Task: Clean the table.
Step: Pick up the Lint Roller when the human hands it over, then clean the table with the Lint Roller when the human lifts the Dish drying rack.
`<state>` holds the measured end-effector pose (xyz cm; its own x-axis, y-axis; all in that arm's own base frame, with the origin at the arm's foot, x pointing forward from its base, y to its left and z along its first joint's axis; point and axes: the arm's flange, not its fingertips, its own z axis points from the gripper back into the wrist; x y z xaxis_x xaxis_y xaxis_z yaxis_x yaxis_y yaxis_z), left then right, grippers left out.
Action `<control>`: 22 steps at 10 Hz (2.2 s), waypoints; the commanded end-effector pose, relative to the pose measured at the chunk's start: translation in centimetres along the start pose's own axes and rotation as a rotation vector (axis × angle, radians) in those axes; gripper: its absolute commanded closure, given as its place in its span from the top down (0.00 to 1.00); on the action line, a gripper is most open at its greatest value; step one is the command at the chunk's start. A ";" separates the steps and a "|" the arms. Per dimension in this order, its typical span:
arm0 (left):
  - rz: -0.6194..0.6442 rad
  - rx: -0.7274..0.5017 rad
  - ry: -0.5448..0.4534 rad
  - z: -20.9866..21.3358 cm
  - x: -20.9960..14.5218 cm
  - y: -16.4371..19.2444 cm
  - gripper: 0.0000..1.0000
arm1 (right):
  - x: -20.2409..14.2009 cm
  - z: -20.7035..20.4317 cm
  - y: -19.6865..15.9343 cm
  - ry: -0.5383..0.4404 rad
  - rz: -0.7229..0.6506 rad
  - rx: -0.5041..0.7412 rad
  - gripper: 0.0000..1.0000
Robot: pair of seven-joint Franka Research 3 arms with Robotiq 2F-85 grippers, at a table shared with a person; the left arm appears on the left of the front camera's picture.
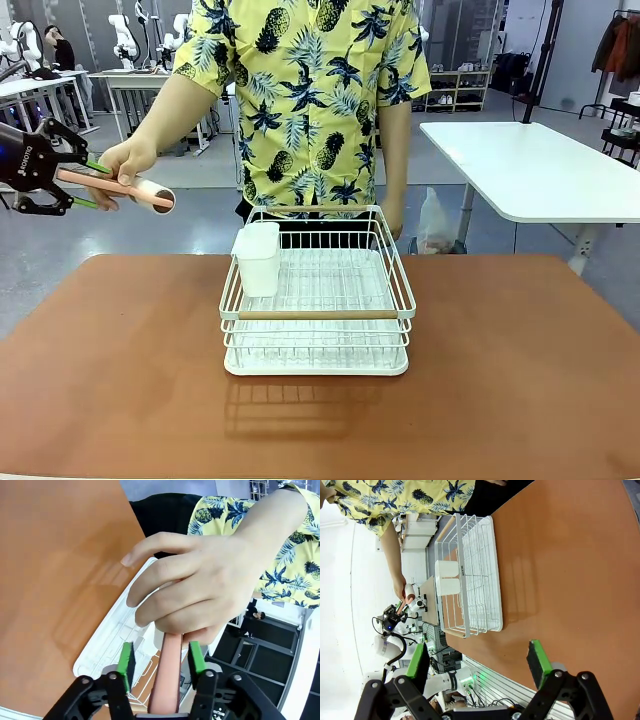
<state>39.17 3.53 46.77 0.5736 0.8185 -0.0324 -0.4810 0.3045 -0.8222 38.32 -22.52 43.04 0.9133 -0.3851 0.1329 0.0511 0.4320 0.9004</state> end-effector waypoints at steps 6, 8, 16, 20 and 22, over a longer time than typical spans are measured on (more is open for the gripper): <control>-0.019 -0.059 -0.004 -0.1 0.0 0.9 0.00 | 0.0 0.1 0.2 0.001 0.004 0.005 1.00; -0.040 -0.072 0.010 1.0 0.3 1.2 0.07 | 0.0 0.1 0.2 0.001 0.004 0.005 1.00; -0.001 -0.020 -0.001 0.1 0.1 0.0 0.07 | 0.0 0.1 0.2 0.001 0.004 0.005 1.00; -0.001 -0.020 -0.001 0.1 0.1 0.0 0.07 | 0.0 0.1 0.2 0.001 0.004 0.005 1.00; -0.001 -0.020 -0.001 0.1 0.1 0.0 0.07 | 0.0 0.1 0.2 0.001 0.004 0.005 1.00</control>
<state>39.17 3.60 46.76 0.5796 0.8146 -0.0234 -0.4623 0.3050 -0.8326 38.32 -22.52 43.04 0.9133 -0.3851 0.1328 0.0512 0.4319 0.9004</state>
